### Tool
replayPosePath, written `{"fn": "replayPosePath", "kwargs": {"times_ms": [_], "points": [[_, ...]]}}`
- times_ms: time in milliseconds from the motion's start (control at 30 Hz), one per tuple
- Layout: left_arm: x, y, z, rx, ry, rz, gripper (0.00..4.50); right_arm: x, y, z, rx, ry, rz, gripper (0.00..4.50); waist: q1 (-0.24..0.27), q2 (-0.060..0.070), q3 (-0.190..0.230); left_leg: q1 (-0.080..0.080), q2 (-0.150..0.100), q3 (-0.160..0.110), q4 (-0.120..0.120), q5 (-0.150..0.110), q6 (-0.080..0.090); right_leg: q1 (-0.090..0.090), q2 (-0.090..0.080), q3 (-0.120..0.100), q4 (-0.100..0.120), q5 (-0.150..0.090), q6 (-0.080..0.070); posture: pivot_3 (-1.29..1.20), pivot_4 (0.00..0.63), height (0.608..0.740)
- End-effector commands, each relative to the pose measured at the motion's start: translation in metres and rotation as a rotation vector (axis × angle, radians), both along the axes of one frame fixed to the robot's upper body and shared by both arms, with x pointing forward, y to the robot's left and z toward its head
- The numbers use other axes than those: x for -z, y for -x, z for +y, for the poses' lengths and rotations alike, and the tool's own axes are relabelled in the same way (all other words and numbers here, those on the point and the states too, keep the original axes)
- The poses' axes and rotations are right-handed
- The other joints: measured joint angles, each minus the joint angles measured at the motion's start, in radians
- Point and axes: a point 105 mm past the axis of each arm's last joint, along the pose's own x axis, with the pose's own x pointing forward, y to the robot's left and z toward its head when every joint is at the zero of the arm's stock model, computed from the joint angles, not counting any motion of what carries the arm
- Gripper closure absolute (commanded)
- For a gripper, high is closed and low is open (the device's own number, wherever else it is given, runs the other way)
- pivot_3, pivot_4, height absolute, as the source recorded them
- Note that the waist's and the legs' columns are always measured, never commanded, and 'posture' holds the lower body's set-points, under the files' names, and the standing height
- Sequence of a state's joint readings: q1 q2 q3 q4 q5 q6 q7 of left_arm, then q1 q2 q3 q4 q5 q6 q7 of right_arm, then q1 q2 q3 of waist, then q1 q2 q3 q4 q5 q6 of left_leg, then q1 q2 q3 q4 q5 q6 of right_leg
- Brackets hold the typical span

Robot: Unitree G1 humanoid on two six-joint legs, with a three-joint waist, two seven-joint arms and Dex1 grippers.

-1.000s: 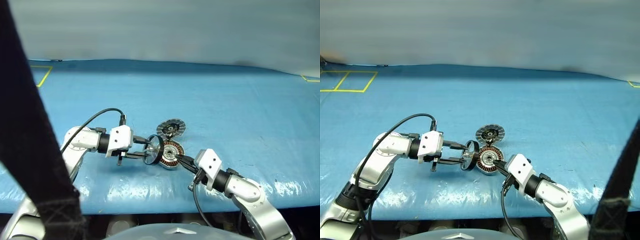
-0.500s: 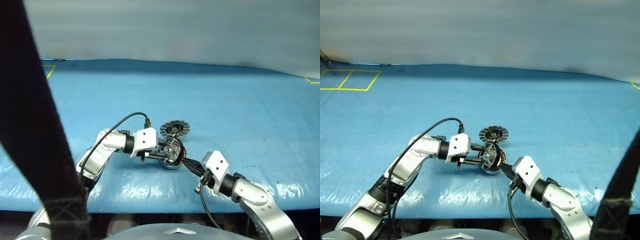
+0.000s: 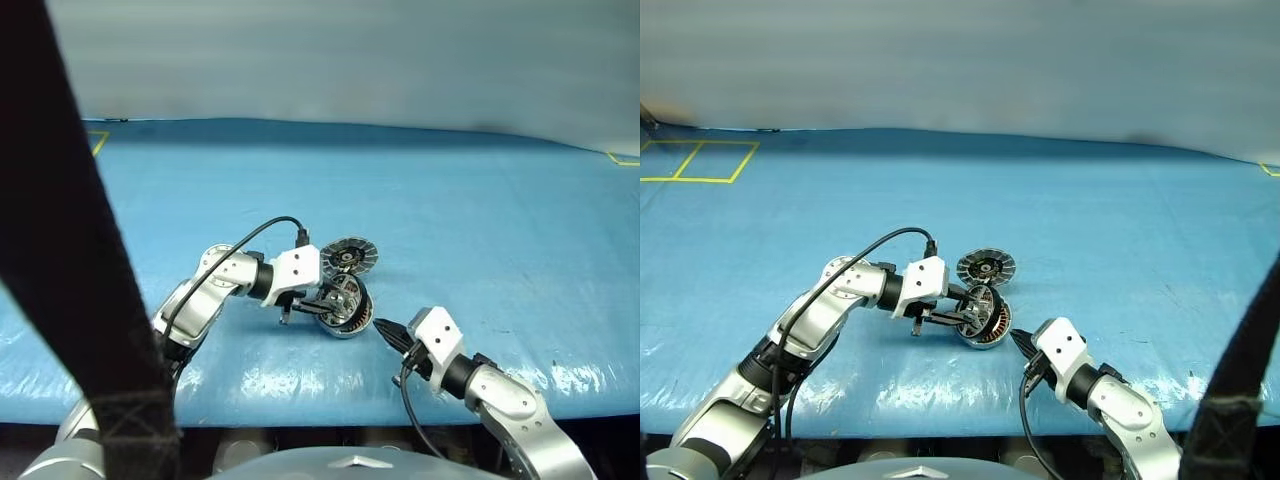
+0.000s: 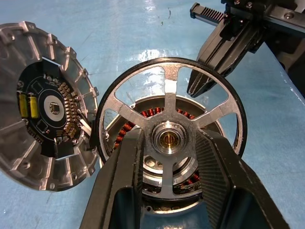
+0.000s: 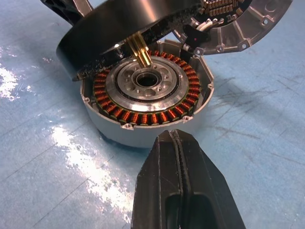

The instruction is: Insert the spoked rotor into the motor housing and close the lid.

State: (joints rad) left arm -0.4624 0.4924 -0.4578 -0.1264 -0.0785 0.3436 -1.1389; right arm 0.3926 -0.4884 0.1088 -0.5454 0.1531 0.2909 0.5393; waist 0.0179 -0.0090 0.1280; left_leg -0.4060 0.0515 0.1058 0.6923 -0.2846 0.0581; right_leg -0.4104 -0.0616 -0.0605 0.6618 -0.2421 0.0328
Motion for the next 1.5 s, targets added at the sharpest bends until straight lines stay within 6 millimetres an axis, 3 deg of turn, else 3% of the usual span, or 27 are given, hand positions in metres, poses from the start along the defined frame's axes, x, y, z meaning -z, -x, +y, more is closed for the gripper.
{"fn": "replayPosePath", "kwargs": {"times_ms": [33,167,367,633,767,933,1200,1400,1500], "points": [[0.004,0.005,-0.004,0.022,-0.043,-0.001,3.12,-0.006,-0.003,0.001,0.0,0.0,-0.041,4.5,0.001,0.0,0.0,0.0,0.0,0.0,0.0,0.0,0.0,0.0,0.0,0.0,0.0,0.0,0.0,0.0,0.15,0.74],[0.008,-0.001,-0.004,0.001,-0.089,-0.051,3.12,-0.004,-0.002,0.001,0.0,0.007,-0.039,4.5,0.002,0.0,0.0,0.0,0.0,0.0,0.0,0.0,0.0,0.0,0.0,0.0,0.0,0.0,0.0,0.0,0.15,0.74],[0.003,-0.01,-0.009,-0.043,-0.06,-0.11,1.27,-0.002,-0.002,0.003,-0.008,0.011,-0.038,4.5,-0.002,0.0,0.0,0.0,0.0,0.0,0.0,0.0,0.0,0.0,0.0,0.0,0.0,0.0,0.0,0.0,0.15,0.74],[-0.025,0.004,-0.004,0.007,0.074,-0.081,1.27,-0.005,-0.002,0.0,-0.01,0.01,-0.041,4.5,-0.003,0.0,0.0,-0.002,0.0,0.0,0.0,0.0,0.0,-0.003,0.0,0.0,0.0,0.0,0.0,0.0,0.15,0.74],[-0.036,0.013,0.004,0.014,0.144,-0.022,1.27,-0.015,-0.003,-0.011,0.008,0.016,-0.061,4.5,-0.001,0.0,0.0,-0.003,0.0,-0.001,0.0,0.002,-0.003,-0.003,0.0,0.0,0.0,0.0,0.0,0.0,0.15,0.74],[-0.024,0.005,0.01,-0.036,0.081,-0.056,1.27,-0.018,-0.007,-0.015,0.016,0.034,-0.081,4.5,-0.001,0.0,0.0,-0.003,0.0,-0.001,0.001,0.001,-0.001,-0.002,0.0,0.0,0.0,0.0,0.0,0.0,0.15,0.74],[-0.019,0.001,-0.02,-0.038,0.09,-0.07,1.27,-0.013,-0.008,-0.001,-0.019,0.014,-0.067,4.5,0.003,0.0,0.0,-0.004,-0.001,-0.001,0.002,0.001,-0.001,-0.002,0.0,-0.001,0.0,0.0,0.0,0.0,0.15,0.74],[0.001,-0.004,-0.015,-0.058,-0.049,-0.091,1.27,-0.008,-0.004,-0.002,-0.012,0.031,-0.057,4.5,0.0,0.0,0.0,-0.004,-0.001,-0.001,0.002,0.001,-0.002,-0.002,0.0,0.0,0.0,0.001,0.001,0.0,0.15,0.74],[-0.001,0.003,-0.019,-0.022,-0.019,-0.052,1.27,-0.007,-0.004,-0.002,-0.005,0.032,-0.055,4.5,0.0,0.0,0.0,-0.004,-0.001,-0.001,0.003,0.001,-0.002,-0.002,0.001,-0.001,0.0,0.001,0.001,0.0,0.15,0.74]]}}
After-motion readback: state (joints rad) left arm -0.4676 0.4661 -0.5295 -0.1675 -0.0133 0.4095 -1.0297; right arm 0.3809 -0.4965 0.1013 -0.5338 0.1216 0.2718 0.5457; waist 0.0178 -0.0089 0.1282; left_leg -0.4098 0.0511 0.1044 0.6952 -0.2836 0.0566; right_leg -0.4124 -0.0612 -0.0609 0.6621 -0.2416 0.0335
